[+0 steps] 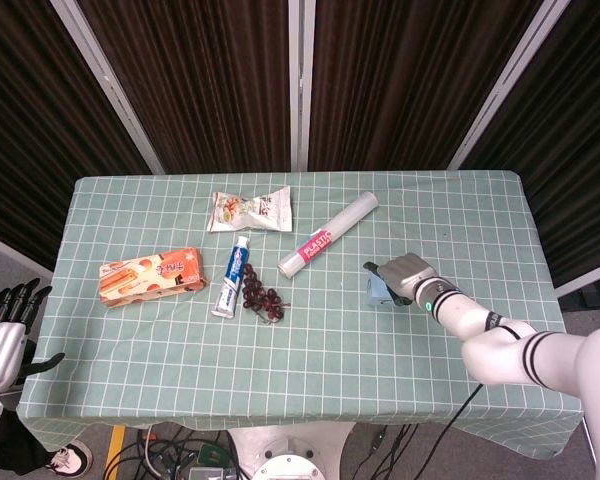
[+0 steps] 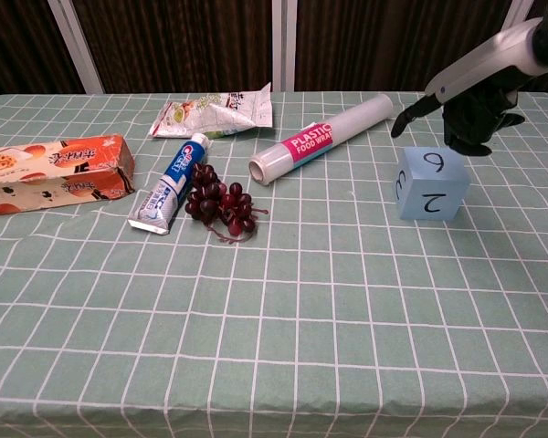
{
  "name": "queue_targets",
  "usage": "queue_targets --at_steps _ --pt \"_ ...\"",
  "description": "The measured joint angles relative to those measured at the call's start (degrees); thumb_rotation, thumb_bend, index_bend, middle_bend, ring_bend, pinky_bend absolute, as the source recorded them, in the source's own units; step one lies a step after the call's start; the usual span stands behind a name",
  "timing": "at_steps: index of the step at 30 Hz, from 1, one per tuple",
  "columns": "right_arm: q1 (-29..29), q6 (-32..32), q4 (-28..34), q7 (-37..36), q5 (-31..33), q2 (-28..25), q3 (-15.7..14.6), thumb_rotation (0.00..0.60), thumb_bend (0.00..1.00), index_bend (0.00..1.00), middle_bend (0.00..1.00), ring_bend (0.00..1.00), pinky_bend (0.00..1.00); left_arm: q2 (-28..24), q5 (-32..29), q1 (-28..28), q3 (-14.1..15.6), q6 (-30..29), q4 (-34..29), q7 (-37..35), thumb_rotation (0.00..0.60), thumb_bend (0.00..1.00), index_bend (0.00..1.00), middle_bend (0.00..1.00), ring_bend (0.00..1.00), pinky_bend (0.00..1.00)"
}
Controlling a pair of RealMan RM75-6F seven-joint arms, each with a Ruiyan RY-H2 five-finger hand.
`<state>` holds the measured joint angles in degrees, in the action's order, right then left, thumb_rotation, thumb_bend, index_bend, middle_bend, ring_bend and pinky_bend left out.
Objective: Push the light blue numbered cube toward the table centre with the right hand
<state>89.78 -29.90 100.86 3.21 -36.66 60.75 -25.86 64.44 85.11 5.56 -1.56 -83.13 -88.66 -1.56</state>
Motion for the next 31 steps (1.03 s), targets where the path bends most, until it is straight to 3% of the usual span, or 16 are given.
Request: queue_targets --at_steps 5,6,7,8,9,10,11,12,18,21,31 --pt "-8.8 -19.2 4.4 2.1 -6.1 -3.1 0.2 0.600 1.00 0.00 0.93 0.82 0.76 -0.3 0.2 0.2 -0.1 0.0 -1.0 0.8 0.600 0.04 0.09 0.00 0.00 0.01" --pt "-12.0 -25.2 5.2 2.9 -8.0 -3.5 0.0 0.600 1.00 0.00 0.90 0.79 0.74 -0.3 0.2 0.2 -0.1 0.0 -1.1 0.9 0.600 0.04 0.09 0.00 0.00 0.01" --pt "-14.8 -29.8 5.7 3.3 -9.5 -3.8 -0.2 0.600 0.94 0.00 0.73 0.62 0.63 -0.2 0.3 0.3 0.0 0.1 -1.2 1.0 0.600 0.04 0.09 0.00 0.00 0.01" --pt "-17.9 -34.5 6.1 3.7 -11.0 -3.9 -0.4 0.600 0.81 0.00 0.55 0.45 0.48 -0.2 0.4 0.3 0.0 0.2 -1.3 1.1 0.600 0.04 0.09 0.00 0.00 0.01" --pt "-22.5 -40.6 6.3 4.2 -13.2 -4.0 -0.8 0.600 0.52 0.00 0.28 0.22 0.25 -0.1 0.5 0.4 0.1 0.4 -1.3 1.2 0.600 0.04 0.09 0.00 0.00 0.01" --pt "-26.3 -44.9 6.3 4.6 -14.7 -3.9 -1.1 0.600 0.23 0.00 0.08 0.04 0.07 0.0 0.7 0.5 0.2 0.5 -1.3 1.3 0.600 0.04 0.09 0.00 0.00 0.01" --pt "-30.2 -48.9 6.0 4.9 -16.1 -3.7 -1.3 0.600 0.04 0.00 0.00 0.00 0.00 0.2 0.8 0.5 0.2 0.5 -1.2 1.4 0.600 0.04 0.09 0.00 0.00 0.01" --pt "-35.5 -53.7 5.5 5.0 -18.1 -3.3 -1.5 0.600 0.00 0.00 0.00 0.00 0.00 0.3 1.0 0.5 0.2 0.4 -1.2 1.5 0.600 0.04 0.09 0.00 0.00 0.01" --pt "-60.0 -71.0 -1.5 2.7 -29.5 1.2 -1.2 0.600 0.00 0.00 0.00 0.00 0.00 2.1 2.9 0.5 0.7 -0.8 -0.4 3.2 0.600 0.03 0.08 0.00 0.00 0.01" --pt "-68.1 -74.8 -6.4 1.4 -34.6 4.1 0.2 0.600 0.00 0.00 0.00 0.00 0.00 2.3 3.1 0.3 1.0 -0.9 -0.8 4.1 0.600 0.03 0.08 0.00 0.00 0.01" --pt "-77.0 -73.9 -14.4 0.2 -40.5 10.9 7.8 0.600 0.01 0.00 0.00 0.00 0.00 3.5 3.2 -0.8 1.3 -2.6 1.7 3.1 0.600 0.02 0.08 0.00 0.00 0.01"
